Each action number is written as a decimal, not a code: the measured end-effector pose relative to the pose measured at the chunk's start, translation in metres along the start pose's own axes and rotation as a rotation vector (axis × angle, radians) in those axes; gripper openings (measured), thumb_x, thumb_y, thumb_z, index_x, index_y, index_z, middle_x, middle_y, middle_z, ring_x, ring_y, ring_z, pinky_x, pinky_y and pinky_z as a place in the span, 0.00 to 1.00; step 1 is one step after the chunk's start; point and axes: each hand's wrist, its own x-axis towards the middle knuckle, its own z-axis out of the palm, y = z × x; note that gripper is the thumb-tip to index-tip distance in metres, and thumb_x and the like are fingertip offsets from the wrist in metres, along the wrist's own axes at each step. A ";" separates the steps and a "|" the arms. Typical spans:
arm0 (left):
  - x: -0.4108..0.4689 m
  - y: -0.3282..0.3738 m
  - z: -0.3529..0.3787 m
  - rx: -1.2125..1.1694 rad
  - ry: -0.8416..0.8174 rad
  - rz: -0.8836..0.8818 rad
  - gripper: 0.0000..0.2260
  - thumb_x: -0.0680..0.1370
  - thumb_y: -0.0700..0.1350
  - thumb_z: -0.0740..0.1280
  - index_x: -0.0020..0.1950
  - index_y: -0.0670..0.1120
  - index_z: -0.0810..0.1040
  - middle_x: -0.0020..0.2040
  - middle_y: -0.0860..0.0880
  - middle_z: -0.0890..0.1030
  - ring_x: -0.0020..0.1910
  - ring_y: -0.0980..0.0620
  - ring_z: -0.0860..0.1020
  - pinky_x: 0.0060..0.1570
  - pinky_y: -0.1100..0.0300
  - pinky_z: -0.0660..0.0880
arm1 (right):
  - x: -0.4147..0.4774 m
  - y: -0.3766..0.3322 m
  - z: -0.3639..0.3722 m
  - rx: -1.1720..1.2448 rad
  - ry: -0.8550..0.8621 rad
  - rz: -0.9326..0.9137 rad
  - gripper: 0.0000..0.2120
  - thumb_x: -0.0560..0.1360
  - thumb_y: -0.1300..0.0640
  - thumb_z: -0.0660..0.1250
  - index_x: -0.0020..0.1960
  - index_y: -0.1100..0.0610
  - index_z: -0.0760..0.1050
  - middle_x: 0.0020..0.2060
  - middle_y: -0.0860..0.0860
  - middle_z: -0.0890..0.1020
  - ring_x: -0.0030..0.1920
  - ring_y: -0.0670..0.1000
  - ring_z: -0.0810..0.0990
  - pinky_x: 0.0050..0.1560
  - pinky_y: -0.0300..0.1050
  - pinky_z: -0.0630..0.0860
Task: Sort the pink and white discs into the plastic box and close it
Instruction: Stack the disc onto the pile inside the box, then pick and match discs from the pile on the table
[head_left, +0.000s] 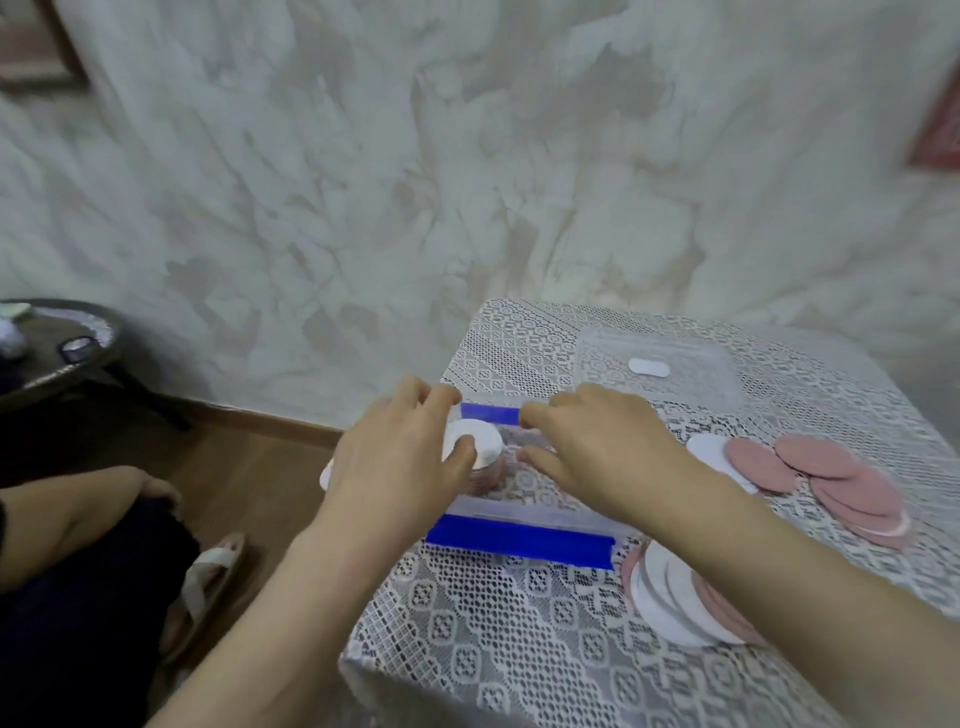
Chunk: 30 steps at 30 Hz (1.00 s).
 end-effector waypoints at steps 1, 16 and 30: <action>0.002 0.008 0.001 0.011 0.005 0.034 0.19 0.80 0.57 0.62 0.69 0.54 0.71 0.62 0.52 0.75 0.55 0.48 0.76 0.47 0.53 0.76 | -0.007 0.004 -0.005 -0.012 0.010 0.015 0.16 0.83 0.40 0.56 0.61 0.50 0.72 0.51 0.49 0.80 0.54 0.56 0.77 0.40 0.47 0.66; -0.001 0.163 0.035 -0.051 0.031 0.377 0.17 0.79 0.54 0.64 0.66 0.50 0.76 0.57 0.50 0.79 0.54 0.45 0.76 0.44 0.52 0.74 | -0.153 0.090 -0.025 -0.041 0.020 0.398 0.15 0.83 0.41 0.55 0.63 0.47 0.72 0.55 0.48 0.78 0.60 0.55 0.75 0.44 0.48 0.66; -0.039 0.210 0.103 0.064 -0.145 0.478 0.16 0.77 0.56 0.59 0.56 0.50 0.80 0.51 0.49 0.80 0.45 0.45 0.75 0.37 0.51 0.74 | -0.220 0.113 0.026 0.094 -0.085 0.498 0.14 0.83 0.42 0.56 0.61 0.48 0.72 0.54 0.47 0.77 0.56 0.54 0.75 0.44 0.50 0.73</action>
